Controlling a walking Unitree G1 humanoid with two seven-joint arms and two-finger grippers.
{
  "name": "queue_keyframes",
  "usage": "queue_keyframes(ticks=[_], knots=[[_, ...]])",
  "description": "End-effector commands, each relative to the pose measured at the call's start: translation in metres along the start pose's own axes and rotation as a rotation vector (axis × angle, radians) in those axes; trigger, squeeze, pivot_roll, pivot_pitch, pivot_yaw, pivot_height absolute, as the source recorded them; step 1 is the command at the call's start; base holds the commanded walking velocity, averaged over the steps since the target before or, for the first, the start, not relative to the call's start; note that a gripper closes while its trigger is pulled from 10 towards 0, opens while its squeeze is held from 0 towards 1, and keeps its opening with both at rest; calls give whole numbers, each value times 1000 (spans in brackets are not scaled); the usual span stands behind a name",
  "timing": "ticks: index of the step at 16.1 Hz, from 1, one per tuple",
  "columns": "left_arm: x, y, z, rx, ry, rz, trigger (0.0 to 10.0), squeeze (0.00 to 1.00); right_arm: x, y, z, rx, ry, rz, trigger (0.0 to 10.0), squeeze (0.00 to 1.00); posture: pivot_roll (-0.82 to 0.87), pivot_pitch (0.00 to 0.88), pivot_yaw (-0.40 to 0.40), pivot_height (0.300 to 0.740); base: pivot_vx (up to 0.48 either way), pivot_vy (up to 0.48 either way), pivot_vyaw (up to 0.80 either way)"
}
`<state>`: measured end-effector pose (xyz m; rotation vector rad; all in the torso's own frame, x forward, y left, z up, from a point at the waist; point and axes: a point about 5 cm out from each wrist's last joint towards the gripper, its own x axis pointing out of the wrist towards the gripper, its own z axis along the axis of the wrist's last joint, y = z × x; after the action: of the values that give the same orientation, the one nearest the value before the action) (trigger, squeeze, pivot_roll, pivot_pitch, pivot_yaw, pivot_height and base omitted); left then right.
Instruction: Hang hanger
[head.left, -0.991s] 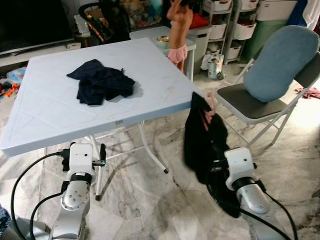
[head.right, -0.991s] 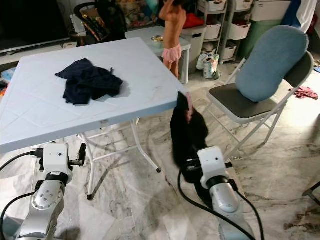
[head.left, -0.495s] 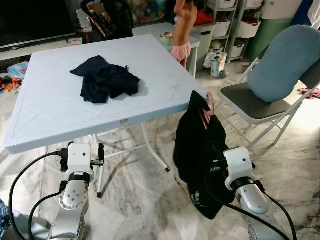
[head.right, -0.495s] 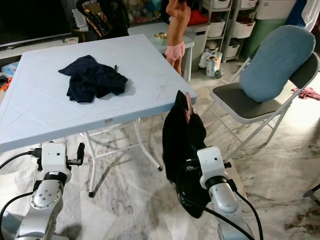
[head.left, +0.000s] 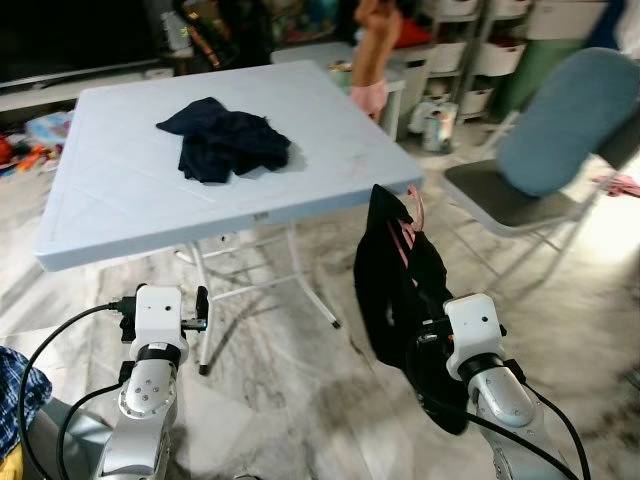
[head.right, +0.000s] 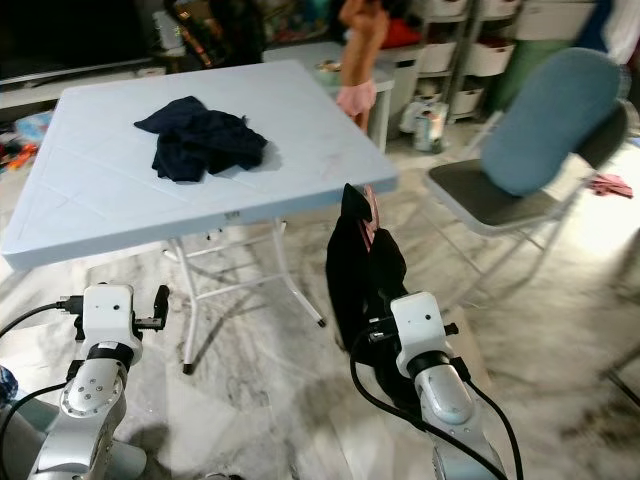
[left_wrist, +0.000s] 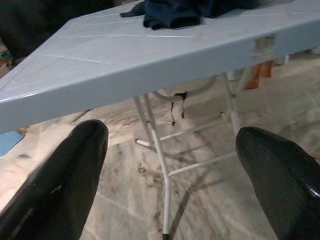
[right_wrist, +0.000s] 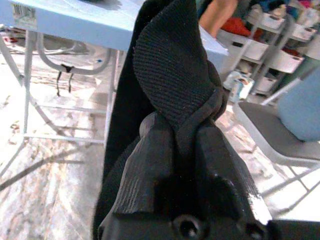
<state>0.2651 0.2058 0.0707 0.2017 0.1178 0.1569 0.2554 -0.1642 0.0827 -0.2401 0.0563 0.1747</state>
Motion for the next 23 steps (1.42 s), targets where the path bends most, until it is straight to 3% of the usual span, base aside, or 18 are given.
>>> queue_keyframes(ticks=[1,11,18,23], knots=[[2,0,0,3,7,2,10000,0,2,-2,9,-1,-44,-3,10000,0,-125,0,14,740,-315,0,0],[7,-4,2,9,-1,-10,10000,0,5,-2,11,4,-60,23,10000,0,-130,0,25,740,-57,0,0],[4,-6,3,-56,0,-56,10000,0,5,4,13,3,-75,56,10000,0,-118,0,18,740,0,0,800],[8,-9,2,-61,16,-78,10000,0,10,3,13,18,-57,23,10000,0,-127,0,28,740,0,0,89]])
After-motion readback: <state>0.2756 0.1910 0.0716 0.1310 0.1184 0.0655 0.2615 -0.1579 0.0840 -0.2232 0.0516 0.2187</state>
